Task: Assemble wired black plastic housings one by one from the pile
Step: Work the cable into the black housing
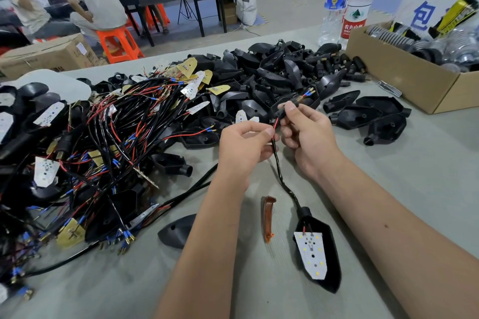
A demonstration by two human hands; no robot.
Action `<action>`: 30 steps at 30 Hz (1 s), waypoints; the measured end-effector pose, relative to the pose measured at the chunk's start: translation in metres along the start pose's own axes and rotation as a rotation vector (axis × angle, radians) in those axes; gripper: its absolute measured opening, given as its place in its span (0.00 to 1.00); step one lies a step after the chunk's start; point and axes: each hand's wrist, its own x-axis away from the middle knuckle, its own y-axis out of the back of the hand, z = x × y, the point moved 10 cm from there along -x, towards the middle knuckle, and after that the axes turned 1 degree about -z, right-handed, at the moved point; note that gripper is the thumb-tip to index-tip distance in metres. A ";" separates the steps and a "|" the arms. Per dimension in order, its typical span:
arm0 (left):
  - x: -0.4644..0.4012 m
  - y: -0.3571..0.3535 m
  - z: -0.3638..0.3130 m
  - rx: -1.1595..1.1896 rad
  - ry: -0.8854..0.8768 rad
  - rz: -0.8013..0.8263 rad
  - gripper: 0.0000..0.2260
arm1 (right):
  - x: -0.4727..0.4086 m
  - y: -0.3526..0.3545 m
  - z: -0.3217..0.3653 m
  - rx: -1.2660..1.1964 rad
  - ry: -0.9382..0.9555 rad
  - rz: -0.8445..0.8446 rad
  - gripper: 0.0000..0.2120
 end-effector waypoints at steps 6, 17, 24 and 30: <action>0.000 0.005 -0.004 0.055 -0.033 -0.072 0.06 | 0.004 -0.010 -0.002 0.175 0.005 0.057 0.09; 0.009 0.000 -0.001 -0.080 0.092 0.175 0.07 | 0.002 -0.002 0.001 0.000 0.004 -0.012 0.10; 0.005 0.008 -0.003 -0.033 0.063 0.090 0.04 | 0.000 -0.004 -0.004 0.002 -0.041 0.037 0.09; 0.002 0.010 0.001 0.010 0.096 0.069 0.03 | -0.001 -0.006 -0.007 -0.035 -0.084 0.064 0.09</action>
